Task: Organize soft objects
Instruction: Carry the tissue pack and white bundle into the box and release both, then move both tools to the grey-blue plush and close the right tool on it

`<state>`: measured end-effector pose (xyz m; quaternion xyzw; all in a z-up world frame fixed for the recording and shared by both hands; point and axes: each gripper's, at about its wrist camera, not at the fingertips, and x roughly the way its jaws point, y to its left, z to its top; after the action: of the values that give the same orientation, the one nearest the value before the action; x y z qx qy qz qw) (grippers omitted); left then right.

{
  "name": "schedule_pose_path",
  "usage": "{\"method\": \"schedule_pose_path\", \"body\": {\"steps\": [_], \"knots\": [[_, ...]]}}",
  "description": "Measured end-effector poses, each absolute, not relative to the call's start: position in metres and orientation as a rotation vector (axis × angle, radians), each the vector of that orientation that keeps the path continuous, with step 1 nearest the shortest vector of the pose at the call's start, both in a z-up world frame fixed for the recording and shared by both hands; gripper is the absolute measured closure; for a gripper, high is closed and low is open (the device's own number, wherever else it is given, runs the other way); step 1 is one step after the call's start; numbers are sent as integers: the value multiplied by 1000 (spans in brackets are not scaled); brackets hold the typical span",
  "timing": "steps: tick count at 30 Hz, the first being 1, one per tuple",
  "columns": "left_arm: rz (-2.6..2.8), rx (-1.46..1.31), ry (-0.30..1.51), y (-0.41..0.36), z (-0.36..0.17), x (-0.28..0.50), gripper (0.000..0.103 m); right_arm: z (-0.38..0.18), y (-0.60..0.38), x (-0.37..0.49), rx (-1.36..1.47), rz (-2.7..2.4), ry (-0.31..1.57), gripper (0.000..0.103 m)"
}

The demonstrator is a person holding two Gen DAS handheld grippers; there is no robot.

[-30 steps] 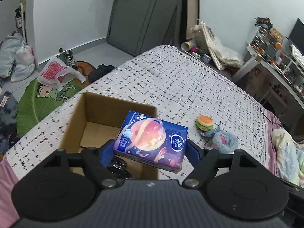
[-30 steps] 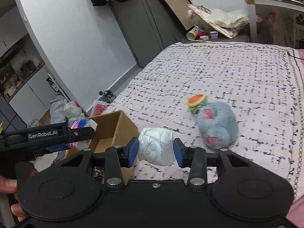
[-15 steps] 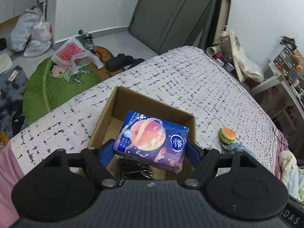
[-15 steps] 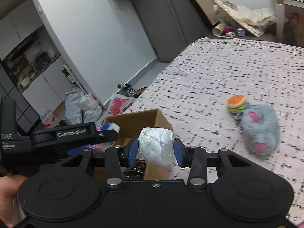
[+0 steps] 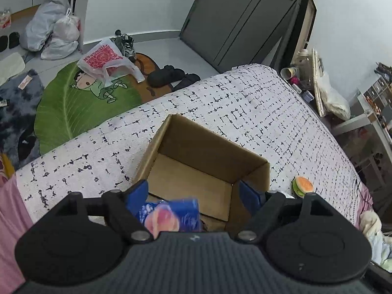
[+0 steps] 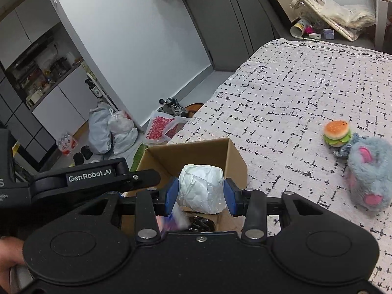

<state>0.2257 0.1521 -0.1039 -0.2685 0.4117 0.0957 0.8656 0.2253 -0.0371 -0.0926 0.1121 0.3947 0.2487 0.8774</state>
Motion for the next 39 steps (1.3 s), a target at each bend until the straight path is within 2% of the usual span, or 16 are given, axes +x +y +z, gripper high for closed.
{"method": "schedule_pose_path", "body": {"steps": [4,6,11,13,15,17,19,27,39], "knots": [[190,-590,864,154,-105,227,23,-94,-33,229,237,531,838,61],[191,-593,866,153,-106,227,23,-97,-34,231,251,534,854,51],[212,-589,864,149,-106,228,20,-95,-45,228,245,502,860,43],[208,-592,866,146,-106,228,16,-93,-52,226,237,485,859,37],[212,-590,858,142,-107,227,15,-90,-60,224,222,468,853,27],[209,-607,833,139,-107,224,8,-87,-68,221,202,449,840,20],[188,-633,830,137,-107,223,2,-83,-77,219,190,438,829,18],[174,-593,862,117,-106,225,1,-72,-112,215,202,421,800,0],[129,-480,876,73,-98,226,1,-58,-163,210,212,392,786,0]]}}
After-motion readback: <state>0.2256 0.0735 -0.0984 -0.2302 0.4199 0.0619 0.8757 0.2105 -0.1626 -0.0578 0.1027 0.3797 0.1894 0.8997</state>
